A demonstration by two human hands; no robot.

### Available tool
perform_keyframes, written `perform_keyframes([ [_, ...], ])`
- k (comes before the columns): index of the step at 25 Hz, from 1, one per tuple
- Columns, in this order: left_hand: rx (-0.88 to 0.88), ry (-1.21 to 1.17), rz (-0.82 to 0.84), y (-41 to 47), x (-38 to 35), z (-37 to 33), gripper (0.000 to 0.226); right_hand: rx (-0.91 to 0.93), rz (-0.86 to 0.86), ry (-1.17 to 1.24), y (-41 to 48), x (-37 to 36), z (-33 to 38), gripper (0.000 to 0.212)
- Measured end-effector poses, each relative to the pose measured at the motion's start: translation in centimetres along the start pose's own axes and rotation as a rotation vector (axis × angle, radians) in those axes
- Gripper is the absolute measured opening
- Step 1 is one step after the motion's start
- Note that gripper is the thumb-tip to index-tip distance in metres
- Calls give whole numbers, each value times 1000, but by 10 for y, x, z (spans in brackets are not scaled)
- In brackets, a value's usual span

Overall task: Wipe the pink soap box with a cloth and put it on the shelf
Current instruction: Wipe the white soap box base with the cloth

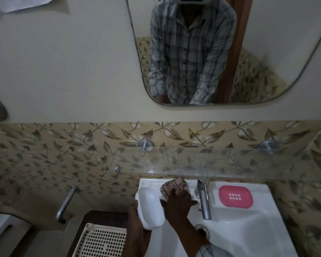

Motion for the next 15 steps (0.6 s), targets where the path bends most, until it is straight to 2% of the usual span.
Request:
perform_keyframes([
  [1, -39, 50, -94, 2, 5, -1, 50, 9, 27, -6, 4, 3, -5, 69],
  [3, -35, 68, -87, -6, -6, 3, 39, 64, 52, 145, 10, 16, -7, 60],
  [5, -47, 56, -122, -4, -9, 5, 36, 121, 36, 462, 3, 42, -6, 38],
  [6, -74, 76, -168, -3, -11, 4, 36, 129, -23, 609, -2, 57, -10, 25],
  [7, -77, 83, -193, -2, -13, 4, 36, 132, -98, 673, -7, 74, -18, 21],
  [9, -41, 67, -98, -7, -38, 9, 48, 111, -201, 797, -14, 96, -49, 22],
  [11, -9, 98, 37, -17, -68, 10, 61, 36, -380, 852, -18, 114, -101, 16],
  [13, -65, 142, 147, -23, -93, 4, 58, -137, -573, 800, -13, 120, -171, 10],
  [14, -97, 158, 187, -27, -104, 3, 54, -205, -602, 698, -7, 117, -203, 10],
  [15, -124, 165, 210, -28, -110, 2, 50, -223, -569, 561, 2, 109, -226, 20],
])
Point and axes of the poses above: each hand's wrist, its own y-axis towards the middle knuckle, its own x-axis out of the back of the hand, z = x × y, the point moved 8 cm from there along y, towards the middle knuckle, and after that the axes turned 15 degrees about -z, right-handed, at the moved point
